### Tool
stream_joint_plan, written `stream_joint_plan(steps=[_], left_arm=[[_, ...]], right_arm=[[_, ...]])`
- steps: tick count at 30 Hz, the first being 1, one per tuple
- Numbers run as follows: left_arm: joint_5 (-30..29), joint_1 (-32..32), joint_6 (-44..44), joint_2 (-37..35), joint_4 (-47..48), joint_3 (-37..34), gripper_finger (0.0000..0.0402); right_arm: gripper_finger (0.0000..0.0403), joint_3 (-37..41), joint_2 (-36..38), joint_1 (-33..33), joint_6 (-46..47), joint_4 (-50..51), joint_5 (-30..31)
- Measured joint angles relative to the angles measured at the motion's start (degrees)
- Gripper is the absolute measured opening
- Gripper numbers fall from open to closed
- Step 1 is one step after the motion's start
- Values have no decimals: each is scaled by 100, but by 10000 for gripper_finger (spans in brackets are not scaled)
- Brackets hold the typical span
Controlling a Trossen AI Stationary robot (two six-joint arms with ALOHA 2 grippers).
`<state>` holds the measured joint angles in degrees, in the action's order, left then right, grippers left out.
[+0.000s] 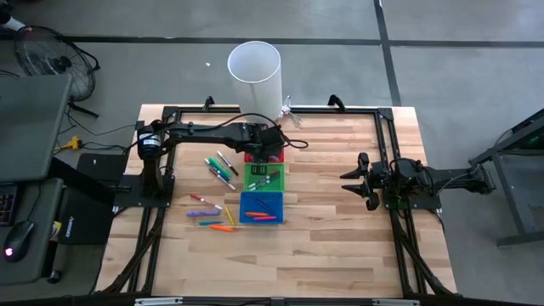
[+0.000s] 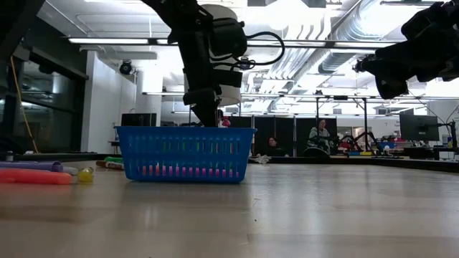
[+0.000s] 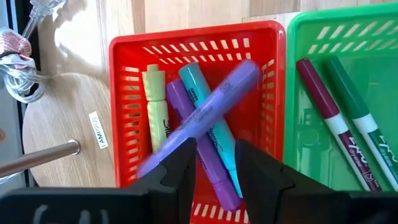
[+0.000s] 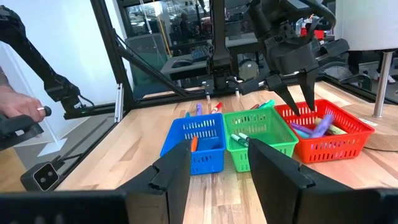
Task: Pick & Place Markers
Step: Put the light violet highlighter into the red bin
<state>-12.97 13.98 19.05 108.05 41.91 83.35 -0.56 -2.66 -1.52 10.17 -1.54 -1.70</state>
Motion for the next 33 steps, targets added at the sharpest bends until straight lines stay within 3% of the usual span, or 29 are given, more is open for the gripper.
stream_joint_plan(steps=[19, 33], left_arm=[[90, -297, -641, -292, 717, -13, 108], [1297, -628, -1780, -699, 1664, -98, 108]], right_arm=[[149, 0, 0, 0, -1, 2, 1], [149, 0, 0, -2, 0, 2, -1]])
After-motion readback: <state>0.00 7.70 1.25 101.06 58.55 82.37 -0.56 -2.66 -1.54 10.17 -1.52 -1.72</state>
